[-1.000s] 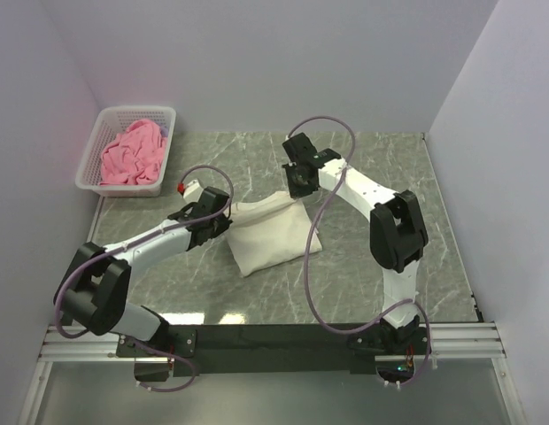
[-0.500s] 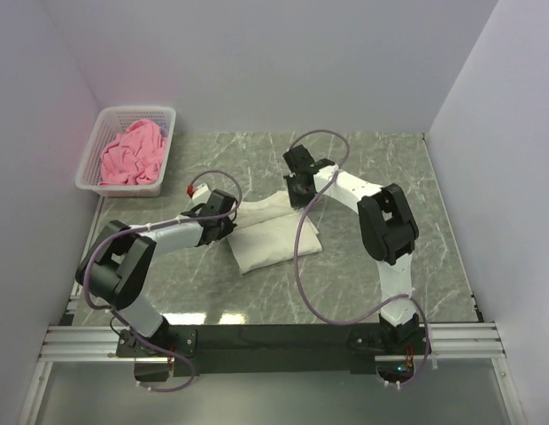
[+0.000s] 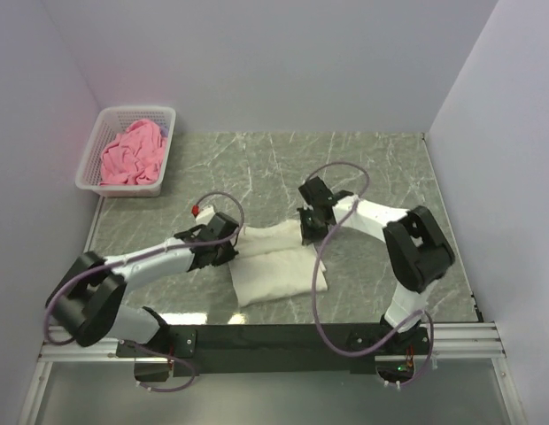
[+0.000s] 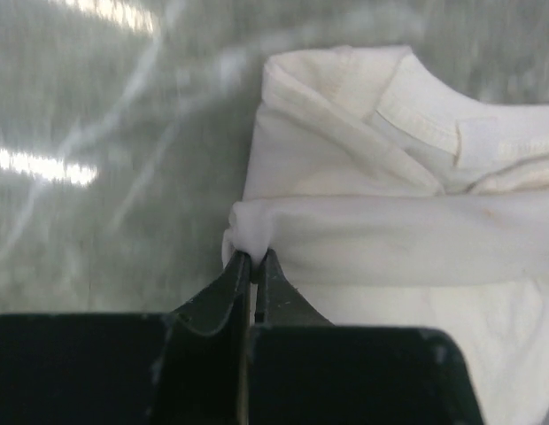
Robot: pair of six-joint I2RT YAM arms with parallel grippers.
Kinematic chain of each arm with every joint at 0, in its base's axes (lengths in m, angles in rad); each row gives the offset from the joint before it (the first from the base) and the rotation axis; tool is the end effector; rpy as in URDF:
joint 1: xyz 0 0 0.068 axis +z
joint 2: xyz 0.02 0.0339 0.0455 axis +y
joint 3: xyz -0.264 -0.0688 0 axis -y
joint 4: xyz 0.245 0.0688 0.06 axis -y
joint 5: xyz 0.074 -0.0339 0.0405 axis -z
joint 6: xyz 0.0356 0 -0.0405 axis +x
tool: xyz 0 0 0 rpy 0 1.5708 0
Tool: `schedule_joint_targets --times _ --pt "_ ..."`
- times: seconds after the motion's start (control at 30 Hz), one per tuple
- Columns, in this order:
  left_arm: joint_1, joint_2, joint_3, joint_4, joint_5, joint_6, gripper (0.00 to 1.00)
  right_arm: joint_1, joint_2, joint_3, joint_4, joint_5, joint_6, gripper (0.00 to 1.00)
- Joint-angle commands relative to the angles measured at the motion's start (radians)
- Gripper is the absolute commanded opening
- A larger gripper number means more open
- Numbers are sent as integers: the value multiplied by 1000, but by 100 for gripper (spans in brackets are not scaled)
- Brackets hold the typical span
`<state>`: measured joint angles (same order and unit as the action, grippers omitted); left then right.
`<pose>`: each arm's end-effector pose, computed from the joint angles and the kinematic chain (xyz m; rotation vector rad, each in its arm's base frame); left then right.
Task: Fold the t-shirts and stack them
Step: Fold the tshirt
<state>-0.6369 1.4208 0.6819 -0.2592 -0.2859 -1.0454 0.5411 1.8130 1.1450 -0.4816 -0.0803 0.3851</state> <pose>0.2155 -0.1470 0.1630 -0.6195 2.4608 -0.3132 0.3050 0.1866 0.1652 -0.2402 2.7670 0.3650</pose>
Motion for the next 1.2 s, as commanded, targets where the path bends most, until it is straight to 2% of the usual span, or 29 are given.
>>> schedule_joint_targets --times 0.0,0.13,0.23,0.4,0.57,0.83,1.17 --pt "-73 -141 -28 -201 -18 -68 1 26 -143 -132 -107 -6 49 0" --pt "-76 -305 -1 -238 -54 -70 1 25 -270 -146 -115 49 63 0" --pt "-79 -342 45 -218 -59 -12 1 23 -320 -140 -114 70 69 0" --pt "-96 -330 68 -163 -25 64 1 20 -366 -139 -126 79 89 0" --pt "-99 -333 50 -128 -70 76 1 17 -409 -169 -117 122 100 0" --pt "-99 -301 1 -3 -140 58 1 -7 -408 -220 -38 139 115 0" --pt "-87 -146 -61 132 -208 18 1 -21 -255 -169 49 149 100 0"
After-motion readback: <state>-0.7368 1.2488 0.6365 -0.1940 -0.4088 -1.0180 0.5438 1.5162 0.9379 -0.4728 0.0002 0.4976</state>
